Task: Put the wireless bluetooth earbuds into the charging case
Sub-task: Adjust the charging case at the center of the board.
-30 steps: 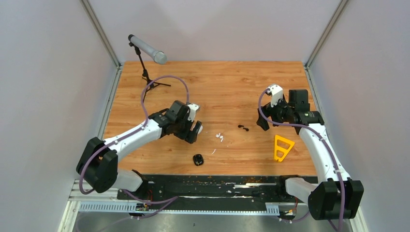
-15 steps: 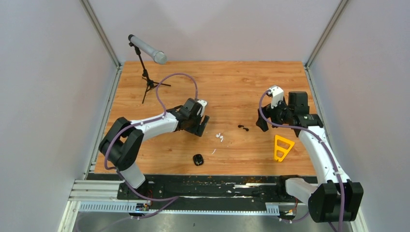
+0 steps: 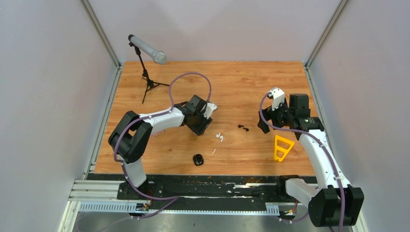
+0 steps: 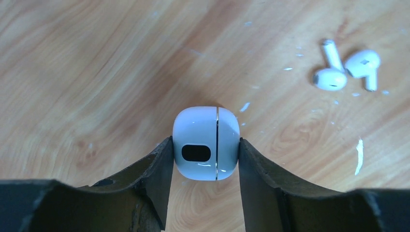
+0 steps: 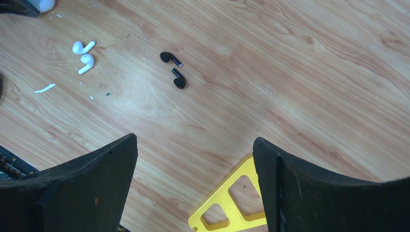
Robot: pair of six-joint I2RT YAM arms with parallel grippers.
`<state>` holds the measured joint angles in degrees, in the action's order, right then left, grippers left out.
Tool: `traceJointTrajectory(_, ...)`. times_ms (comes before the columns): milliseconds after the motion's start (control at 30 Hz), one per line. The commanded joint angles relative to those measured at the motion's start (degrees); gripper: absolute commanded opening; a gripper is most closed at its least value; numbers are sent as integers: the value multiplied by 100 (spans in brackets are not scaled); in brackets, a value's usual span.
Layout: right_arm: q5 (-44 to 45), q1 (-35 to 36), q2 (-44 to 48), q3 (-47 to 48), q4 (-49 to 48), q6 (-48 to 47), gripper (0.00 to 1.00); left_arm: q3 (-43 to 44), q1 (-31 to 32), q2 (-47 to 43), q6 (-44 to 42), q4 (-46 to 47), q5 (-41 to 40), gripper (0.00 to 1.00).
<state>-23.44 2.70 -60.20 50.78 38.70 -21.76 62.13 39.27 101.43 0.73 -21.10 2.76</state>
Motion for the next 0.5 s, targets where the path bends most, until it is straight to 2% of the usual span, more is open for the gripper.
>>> traceJointTrajectory(0,40,-29,54,-34,-156,-120,89,626,30,305,-2228,-804,1587,41)
traceJointTrajectory(100,10,-24,20,-55,-191,-85,89,1007,48,317,-4581,-1709,2233,44)
traceJointTrajectory(167,-42,-26,-22,-80,-191,-66,89,1219,74,311,-6282,-2341,2403,46)
traceJointTrajectory(200,-65,-32,-40,-98,-195,-39,89,1295,75,326,-7413,-2809,2545,46)
traceJointTrajectory(300,-99,-24,-73,-169,-235,17,89,1400,127,461,-9819,-3857,2534,47)
traceJointTrajectory(400,-83,-25,-34,-216,-232,34,89,1139,212,488,-10630,-3601,2263,60)
traceJointTrajectory(467,-46,-28,35,-242,-187,-3,89,1112,233,496,-10429,-3293,2394,66)
